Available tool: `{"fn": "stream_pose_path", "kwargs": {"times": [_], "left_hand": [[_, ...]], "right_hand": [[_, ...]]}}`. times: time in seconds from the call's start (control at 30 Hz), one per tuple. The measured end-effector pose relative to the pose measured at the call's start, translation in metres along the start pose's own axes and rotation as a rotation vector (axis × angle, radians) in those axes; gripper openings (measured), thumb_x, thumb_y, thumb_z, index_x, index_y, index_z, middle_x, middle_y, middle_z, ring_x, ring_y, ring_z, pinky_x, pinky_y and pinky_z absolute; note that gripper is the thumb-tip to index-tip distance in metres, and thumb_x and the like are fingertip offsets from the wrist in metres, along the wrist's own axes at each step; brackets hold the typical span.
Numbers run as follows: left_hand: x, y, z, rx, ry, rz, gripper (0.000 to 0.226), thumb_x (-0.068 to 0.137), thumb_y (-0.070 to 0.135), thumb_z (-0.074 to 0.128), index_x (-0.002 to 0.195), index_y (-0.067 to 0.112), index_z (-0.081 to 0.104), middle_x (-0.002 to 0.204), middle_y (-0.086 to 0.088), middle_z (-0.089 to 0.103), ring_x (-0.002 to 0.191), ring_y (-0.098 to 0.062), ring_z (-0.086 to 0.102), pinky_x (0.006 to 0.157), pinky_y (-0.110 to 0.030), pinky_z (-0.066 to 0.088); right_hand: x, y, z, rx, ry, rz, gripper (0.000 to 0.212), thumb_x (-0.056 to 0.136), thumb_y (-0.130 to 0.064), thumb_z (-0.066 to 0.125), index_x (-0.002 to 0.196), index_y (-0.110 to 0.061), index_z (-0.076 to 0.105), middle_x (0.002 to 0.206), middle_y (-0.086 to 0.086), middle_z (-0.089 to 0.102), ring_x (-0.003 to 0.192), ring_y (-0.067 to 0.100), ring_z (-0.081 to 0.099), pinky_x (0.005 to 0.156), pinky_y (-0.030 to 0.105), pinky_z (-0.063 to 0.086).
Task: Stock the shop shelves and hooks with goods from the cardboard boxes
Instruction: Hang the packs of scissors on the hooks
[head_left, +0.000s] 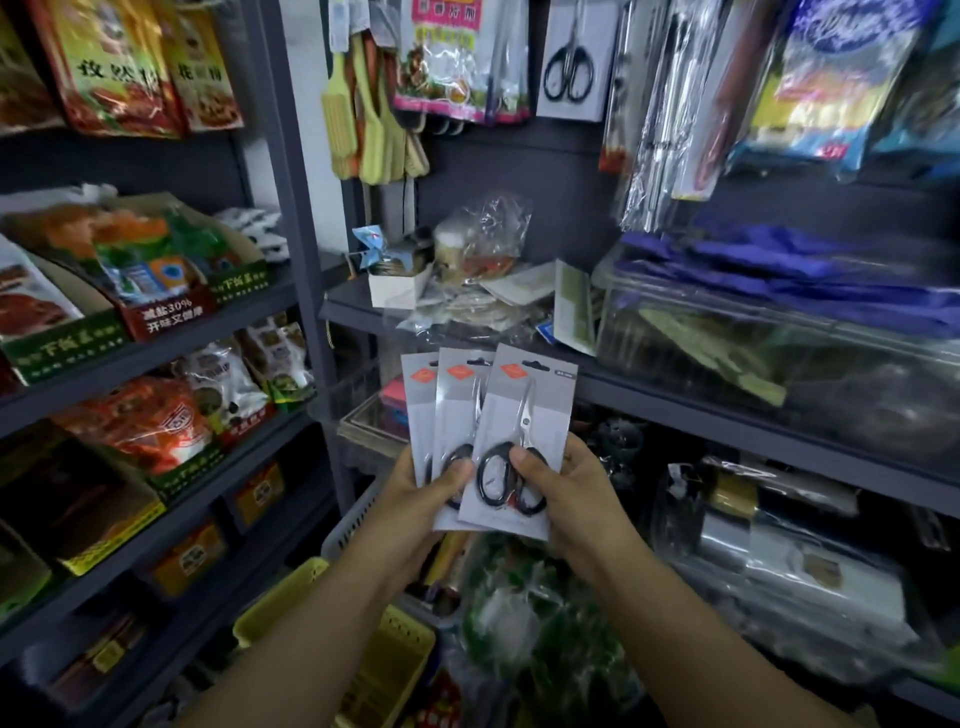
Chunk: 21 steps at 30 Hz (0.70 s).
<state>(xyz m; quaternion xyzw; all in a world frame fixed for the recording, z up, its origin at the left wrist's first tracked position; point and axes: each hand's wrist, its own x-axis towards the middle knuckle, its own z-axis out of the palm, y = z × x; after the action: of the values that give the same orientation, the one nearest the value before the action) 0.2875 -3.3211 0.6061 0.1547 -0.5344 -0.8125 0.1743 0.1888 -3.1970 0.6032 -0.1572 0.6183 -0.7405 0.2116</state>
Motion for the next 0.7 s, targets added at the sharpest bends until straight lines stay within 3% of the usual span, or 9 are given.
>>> {"fn": "stream_pose_path", "kwargs": {"times": [0.07, 0.17, 0.33, 0.47, 0.57, 0.7], "left_hand": [[0.006, 0.004, 0.009, 0.010, 0.002, 0.014, 0.037, 0.088, 0.006, 0.060, 0.121, 0.022, 0.057, 0.107, -0.005, 0.072, 0.094, -0.024, 0.071, 0.065, -0.033, 0.057], [0.021, 0.012, 0.020, 0.006, 0.011, 0.057, 0.038, 0.083, 0.006, 0.063, 0.119, 0.018, 0.058, 0.106, -0.008, 0.073, 0.092, -0.028, 0.071, 0.065, -0.035, 0.058], [0.047, 0.030, 0.029, 0.006, 0.014, 0.112, 0.038, 0.083, 0.014, 0.064, 0.120, 0.021, 0.059, 0.112, -0.010, 0.071, 0.103, -0.034, 0.066, 0.090, -0.054, 0.051], [0.077, 0.058, 0.029, 0.003, 0.052, 0.163, 0.032, 0.085, 0.006, 0.064, 0.115, 0.018, 0.060, 0.107, -0.009, 0.072, 0.098, -0.031, 0.068, 0.085, -0.045, 0.053], [0.105, 0.084, 0.028, 0.029, -0.003, 0.205, 0.035, 0.085, 0.006, 0.063, 0.118, 0.019, 0.059, 0.109, -0.008, 0.072, 0.101, -0.029, 0.067, 0.087, -0.045, 0.052], [0.140, 0.121, 0.024, 0.036, -0.070, 0.238, 0.029, 0.087, 0.005, 0.062, 0.112, 0.019, 0.060, 0.104, -0.006, 0.073, 0.095, -0.025, 0.070, 0.076, -0.037, 0.054]], "right_hand": [[0.008, -0.010, -0.006, -0.011, -0.015, -0.004, 0.028, 0.084, -0.011, 0.071, 0.111, -0.013, 0.063, 0.102, 0.010, 0.073, 0.096, 0.032, 0.069, 0.088, 0.055, 0.053], [0.021, -0.027, -0.013, -0.017, -0.034, -0.026, 0.025, 0.087, -0.009, 0.067, 0.111, -0.012, 0.064, 0.100, 0.009, 0.074, 0.094, 0.029, 0.070, 0.082, 0.047, 0.057], [0.046, -0.055, -0.022, -0.129, -0.041, -0.091, 0.020, 0.085, -0.016, 0.071, 0.105, -0.018, 0.067, 0.098, 0.002, 0.075, 0.093, 0.023, 0.071, 0.085, 0.044, 0.056], [0.067, -0.086, -0.020, -0.217, -0.027, -0.167, 0.015, 0.085, -0.015, 0.071, 0.098, -0.022, 0.067, 0.093, -0.002, 0.075, 0.085, 0.015, 0.069, 0.075, 0.032, 0.054], [0.086, -0.113, -0.013, -0.262, -0.002, -0.240, 0.021, 0.085, -0.013, 0.070, 0.105, -0.015, 0.066, 0.079, -0.008, 0.073, 0.069, 0.006, 0.066, 0.070, 0.029, 0.051], [0.112, -0.151, 0.002, -0.300, 0.056, -0.342, 0.033, 0.085, -0.017, 0.071, 0.116, -0.016, 0.058, 0.090, -0.005, 0.071, 0.069, 0.004, 0.063, 0.068, 0.024, 0.049]]}}
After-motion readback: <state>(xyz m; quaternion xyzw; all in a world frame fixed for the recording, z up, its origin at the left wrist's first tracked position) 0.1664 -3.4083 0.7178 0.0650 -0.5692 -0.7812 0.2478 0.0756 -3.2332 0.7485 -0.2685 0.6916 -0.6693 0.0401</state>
